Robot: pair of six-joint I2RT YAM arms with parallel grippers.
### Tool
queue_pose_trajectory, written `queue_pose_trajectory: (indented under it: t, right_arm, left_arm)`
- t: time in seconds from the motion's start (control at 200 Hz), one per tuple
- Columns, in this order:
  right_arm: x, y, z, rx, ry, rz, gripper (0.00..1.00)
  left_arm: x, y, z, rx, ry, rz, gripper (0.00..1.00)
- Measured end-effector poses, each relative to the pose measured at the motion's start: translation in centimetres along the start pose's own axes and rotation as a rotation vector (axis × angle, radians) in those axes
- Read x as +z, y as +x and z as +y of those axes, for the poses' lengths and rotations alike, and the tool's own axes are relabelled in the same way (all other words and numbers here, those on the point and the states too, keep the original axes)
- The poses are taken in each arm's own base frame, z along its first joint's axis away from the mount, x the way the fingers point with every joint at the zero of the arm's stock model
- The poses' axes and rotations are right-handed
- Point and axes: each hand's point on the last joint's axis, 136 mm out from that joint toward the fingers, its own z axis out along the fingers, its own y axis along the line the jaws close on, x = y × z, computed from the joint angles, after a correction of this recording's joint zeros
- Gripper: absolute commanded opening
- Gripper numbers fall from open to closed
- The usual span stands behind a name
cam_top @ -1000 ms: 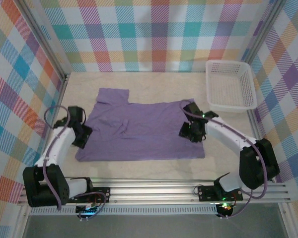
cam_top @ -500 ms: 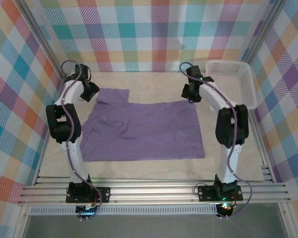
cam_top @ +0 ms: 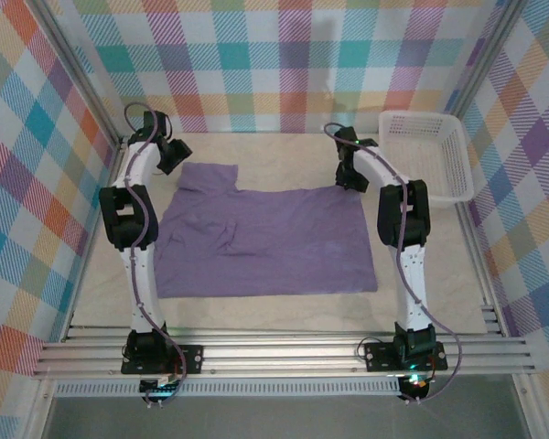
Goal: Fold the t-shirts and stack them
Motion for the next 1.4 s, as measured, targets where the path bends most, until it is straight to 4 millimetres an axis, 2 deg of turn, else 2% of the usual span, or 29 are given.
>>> queue_pose_trajectory:
  t: [0.17,0.345,0.445,0.575,0.69,0.82,0.955,1.194,1.399]
  right_arm:
    - [0.0,-0.9,-0.6,0.020,-0.002,-0.008,0.45]
    - [1.1,-0.1,-0.4,0.004,-0.015,0.028,0.39]
    - [1.3,-0.1,0.3,-0.008,-0.044,0.035,0.30]
    - [1.3,0.0,0.9,-0.023,-0.081,0.045,0.10]
    - [1.2,-0.1,1.3,-0.029,-0.100,0.043,0.00]
    - [1.3,-0.1,1.5,-0.022,-0.117,0.029,0.00]
    - [1.0,0.4,1.4,-0.020,-0.135,0.027,0.00]
    - [0.8,1.0,1.3,-0.019,-0.155,0.034,0.00]
    - [0.6,1.4,1.3,-0.020,-0.163,0.041,0.00]
  left_arm:
    - [1.0,0.2,0.1,0.033,-0.020,0.019,0.59]
    - [1.1,-0.2,-0.1,0.056,-0.027,0.015,0.61]
    - [1.5,-0.4,-0.1,0.062,-0.027,0.010,0.61]
    - [2.4,-0.3,0.3,0.071,-0.040,0.015,0.60]
    - [3.7,-0.3,1.0,0.073,-0.070,0.011,0.59]
    - [5.0,0.4,1.7,0.075,-0.104,0.023,0.58]
    - [5.0,0.2,0.7,0.079,-0.091,0.008,0.56]
    - [5.8,1.4,-0.6,0.108,-0.124,0.001,0.37]
    - [5.7,2.0,-0.2,0.102,-0.154,0.019,0.05]
